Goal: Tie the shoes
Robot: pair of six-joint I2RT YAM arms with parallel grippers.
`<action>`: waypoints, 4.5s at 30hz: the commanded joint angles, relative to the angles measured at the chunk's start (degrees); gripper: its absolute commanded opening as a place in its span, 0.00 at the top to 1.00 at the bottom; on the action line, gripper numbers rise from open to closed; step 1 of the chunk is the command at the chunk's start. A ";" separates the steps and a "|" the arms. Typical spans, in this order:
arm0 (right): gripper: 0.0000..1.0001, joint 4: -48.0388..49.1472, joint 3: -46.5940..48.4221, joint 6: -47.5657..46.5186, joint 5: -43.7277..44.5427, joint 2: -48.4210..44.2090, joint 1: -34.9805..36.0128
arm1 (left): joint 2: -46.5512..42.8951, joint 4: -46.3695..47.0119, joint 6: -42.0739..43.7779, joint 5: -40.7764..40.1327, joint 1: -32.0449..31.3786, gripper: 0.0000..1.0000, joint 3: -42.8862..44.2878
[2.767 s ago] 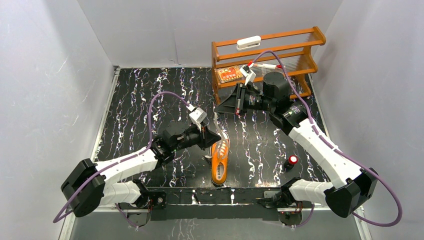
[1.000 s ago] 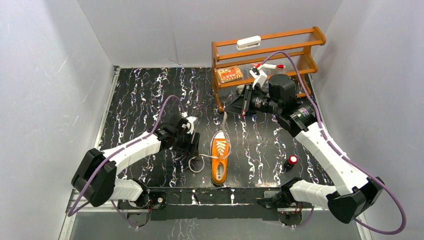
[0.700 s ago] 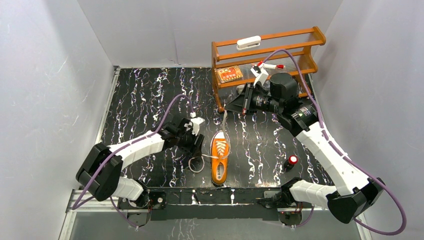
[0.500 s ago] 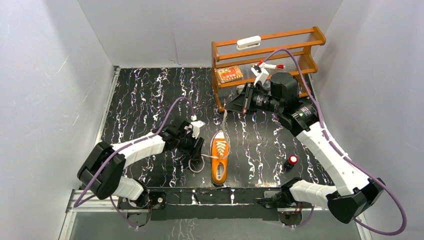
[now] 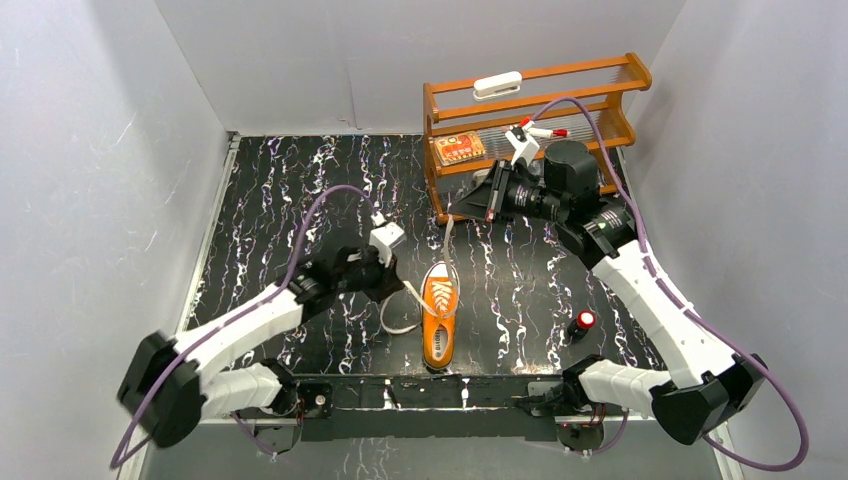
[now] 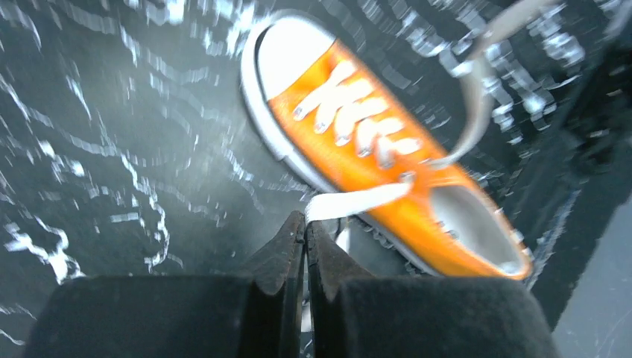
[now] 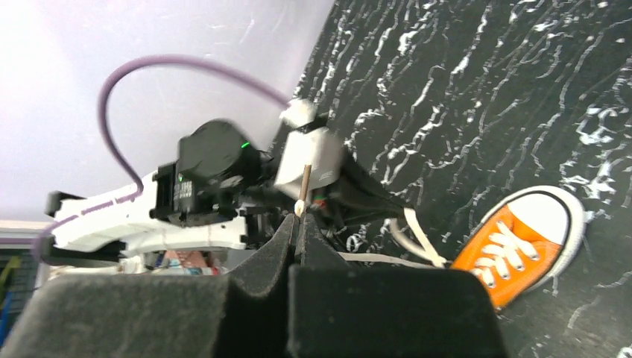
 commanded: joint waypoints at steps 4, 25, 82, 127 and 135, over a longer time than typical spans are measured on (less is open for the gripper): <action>1.00 11.78 -0.87 10.42 -6.61 2.66 -1.08 | -12.70 26.03 -4.34 5.67 -2.40 1.00 -7.84; 1.00 18.27 -4.90 17.08 -13.06 4.53 -1.16 | -1.11 46.83 -10.28 15.92 -2.94 1.00 -9.57; 1.00 0.10 -1.83 2.71 -2.26 0.20 -3.00 | 24.11 13.22 -36.81 2.66 -0.57 0.77 9.29; 0.26 -19.68 15.05 -29.33 -15.38 29.33 -1.02 | -14.59 21.09 -27.19 -14.54 -19.38 0.97 -8.66; 0.32 -8.10 0.58 -14.87 -17.08 27.95 0.99 | -13.34 19.51 -24.50 -12.73 -19.38 0.97 -6.53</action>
